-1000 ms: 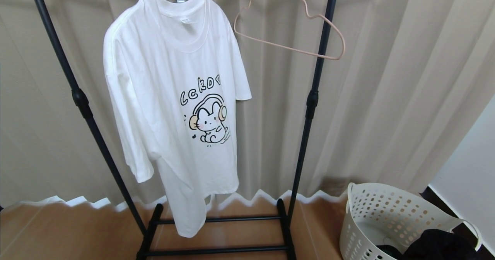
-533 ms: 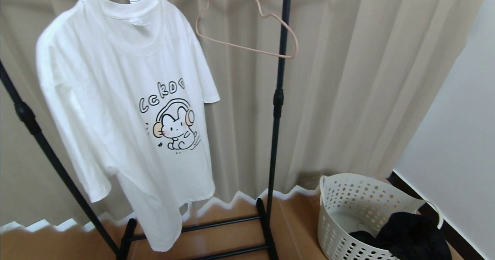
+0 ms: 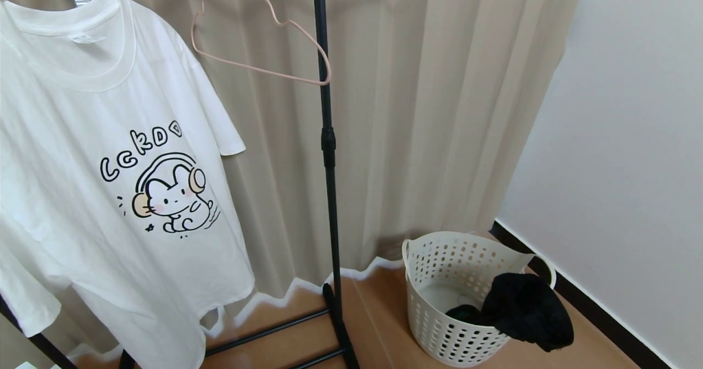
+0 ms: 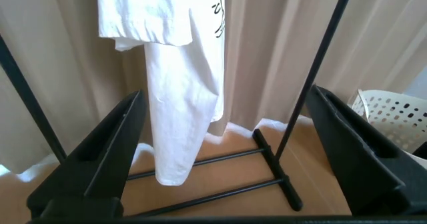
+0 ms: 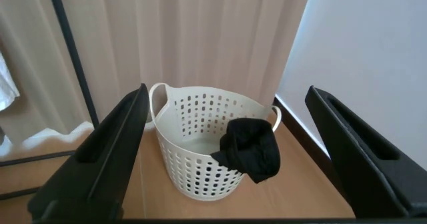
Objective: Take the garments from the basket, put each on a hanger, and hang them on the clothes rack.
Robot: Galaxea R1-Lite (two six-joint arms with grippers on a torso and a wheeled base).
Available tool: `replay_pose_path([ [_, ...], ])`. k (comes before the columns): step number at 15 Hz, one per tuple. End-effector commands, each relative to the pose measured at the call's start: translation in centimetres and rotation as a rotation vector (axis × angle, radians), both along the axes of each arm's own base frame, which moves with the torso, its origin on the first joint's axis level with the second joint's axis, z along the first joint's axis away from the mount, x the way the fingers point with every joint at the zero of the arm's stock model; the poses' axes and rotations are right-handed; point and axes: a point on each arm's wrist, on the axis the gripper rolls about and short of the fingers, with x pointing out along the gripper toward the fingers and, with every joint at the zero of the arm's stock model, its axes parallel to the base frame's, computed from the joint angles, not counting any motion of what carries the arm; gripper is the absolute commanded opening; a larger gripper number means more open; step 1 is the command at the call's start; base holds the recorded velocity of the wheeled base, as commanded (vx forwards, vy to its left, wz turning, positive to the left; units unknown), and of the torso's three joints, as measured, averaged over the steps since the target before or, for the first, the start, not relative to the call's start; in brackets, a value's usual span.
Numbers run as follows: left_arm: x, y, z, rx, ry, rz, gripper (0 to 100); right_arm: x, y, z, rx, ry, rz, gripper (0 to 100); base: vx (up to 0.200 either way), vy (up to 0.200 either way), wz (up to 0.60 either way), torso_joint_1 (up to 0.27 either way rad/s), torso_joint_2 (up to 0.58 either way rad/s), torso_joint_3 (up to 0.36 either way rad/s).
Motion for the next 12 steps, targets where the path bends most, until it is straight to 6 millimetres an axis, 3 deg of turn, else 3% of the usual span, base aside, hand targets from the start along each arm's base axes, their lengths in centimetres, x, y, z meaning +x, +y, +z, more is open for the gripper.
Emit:
replay_pose_path([
  [1, -0.01, 0.0, 0.01, 0.0, -0.001, 0.001, 100, 0.0, 0.0, 0.0, 0.0, -0.001, 0.0, 100, 0.0, -0.2, 0.0, 0.002, 0.0, 0.002],
  [7, -0.01, 0.0, 0.01, -0.001, -0.001, 0.001, 100, 0.0, 0.0, 0.0, 0.0, -0.001, 0.0, 100, 0.0, -0.2, 0.0, 0.003, 0.0, 0.004],
  [8, -0.01, 0.0, 0.02, -0.001, -0.002, 0.001, 100, 0.0, 0.0, 0.0, 0.0, -0.001, 0.0, 100, 0.0, -0.2, -0.6, 0.002, 0.01, -0.002],
  [10, -0.01, 0.0, 0.01, -0.001, -0.001, 0.001, 100, 0.0, 0.0, 0.0, 0.0, -0.001, 0.002, 100, 0.0, 0.0, -0.6, 0.0, 0.17, 0.154],
  [12, -0.01, 0.0, 0.01, -0.001, -0.001, 0.001, 100, 0.0, 0.0, 0.0, 0.0, -0.001, 0.0, 100, 0.0, 0.0, 0.0, 0.0, 0.12, 0.11],
])
